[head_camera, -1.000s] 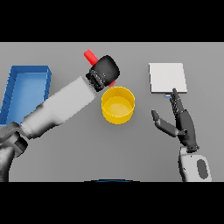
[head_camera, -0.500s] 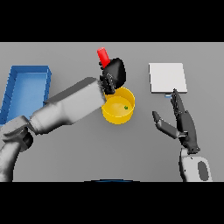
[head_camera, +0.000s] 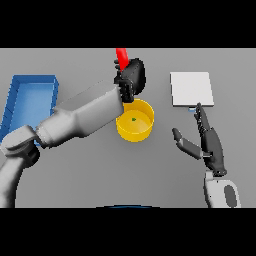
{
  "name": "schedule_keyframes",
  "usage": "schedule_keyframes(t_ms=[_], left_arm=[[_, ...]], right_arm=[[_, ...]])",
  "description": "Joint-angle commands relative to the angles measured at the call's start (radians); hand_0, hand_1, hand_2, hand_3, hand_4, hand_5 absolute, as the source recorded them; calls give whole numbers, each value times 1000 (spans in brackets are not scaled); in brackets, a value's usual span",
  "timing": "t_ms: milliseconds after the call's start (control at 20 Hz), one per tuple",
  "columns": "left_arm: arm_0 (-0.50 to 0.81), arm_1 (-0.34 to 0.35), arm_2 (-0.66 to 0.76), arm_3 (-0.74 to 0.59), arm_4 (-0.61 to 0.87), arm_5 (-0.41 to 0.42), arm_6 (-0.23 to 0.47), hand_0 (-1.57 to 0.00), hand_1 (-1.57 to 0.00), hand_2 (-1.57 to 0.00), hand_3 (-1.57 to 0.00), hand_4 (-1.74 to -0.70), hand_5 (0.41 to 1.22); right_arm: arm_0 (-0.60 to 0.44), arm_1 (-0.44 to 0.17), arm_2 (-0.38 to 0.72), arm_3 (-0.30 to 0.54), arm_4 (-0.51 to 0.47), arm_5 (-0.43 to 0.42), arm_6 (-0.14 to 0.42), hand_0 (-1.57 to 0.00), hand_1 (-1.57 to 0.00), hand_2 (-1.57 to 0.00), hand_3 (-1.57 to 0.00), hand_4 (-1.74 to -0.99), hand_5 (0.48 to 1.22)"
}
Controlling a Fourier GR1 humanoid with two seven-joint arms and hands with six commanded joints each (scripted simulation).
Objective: Pick up the red beaker and tilt it to pour out 1 green nut into yellow bowl. Pick up the yellow bowl and place it on the metallic measuring scale.
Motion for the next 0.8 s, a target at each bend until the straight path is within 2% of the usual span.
schedule_keyframes(t_ms=[0, 100, 150, 200, 250, 300, 350, 450, 600, 750], left_arm=[[-9, 9, 6, -8, -1, -5, 4, -1571, -1571, -1571, -1570, -1740, 1221], [-45, 22, 39, 0, 8, 11, 9, -1571, -1571, -1571, -1571, -1738, 1159], [-69, 27, 52, 12, 6, 29, 17, -1571, -1571, -1571, -1571, -1738, 1171], [-92, 39, 77, 15, 11, 46, 22, -1571, -1390, -1379, -1571, -1686, 1181], [-108, 44, 95, 28, 11, 80, 23, -1571, -1269, -1251, -1571, -1644, 1189], [-159, 57, 125, 56, 10, 95, 33, -1571, -1330, -1315, -1359, -1664, 1196], [-188, 73, 150, 73, 16, 114, 34, -1571, -1378, -1366, -1212, -1679, 1201], [-263, 109, 210, 121, 38, 123, 17, -1571, -1447, -1440, -1341, -1596, 1208], [-353, 145, 341, 227, 98, 126, 62, -1571, -1508, -1504, -1453, -1537, 1214], [-355, 237, 581, 351, 269, 132, 166, -1571, -1539, -1537, -1435, -1637, 1218]], right_arm=[[-13, 2, -5, 10, -3, -3, 6, 1, 1, 1, 1, -1233, 585], [-23, -1, -7, 13, -5, -2, 5, 1, 1, 1, 1, -1222, 590], [-30, 4, -4, 14, -8, 1, 1, 1, 1, 1, 1, -1219, 595], [-35, -4, -9, 26, -8, 4, -7, 1, 1, 1, 1, -1219, 601], [-31, -9, -17, 34, -24, 18, -19, 1, 1, 1, 1, -1222, 609], [-34, -2, -12, 26, -29, 19, -18, 1, 1, 1, 1, -1224, 615], [-34, -9, -16, 11, -39, 27, -25, 1, 1, 1, 1, -1231, 620], [-37, -10, -15, 13, -40, 28, -18, 1, 1, 1, 1, -1246, 631], [-35, -1, -2, 17, -26, 24, -16, 1, 1, 1, 1, -1274, 642], [-41, -20, -7, 23, -25, 29, -23, 1, 1, 1, 1, -1299, 649]])
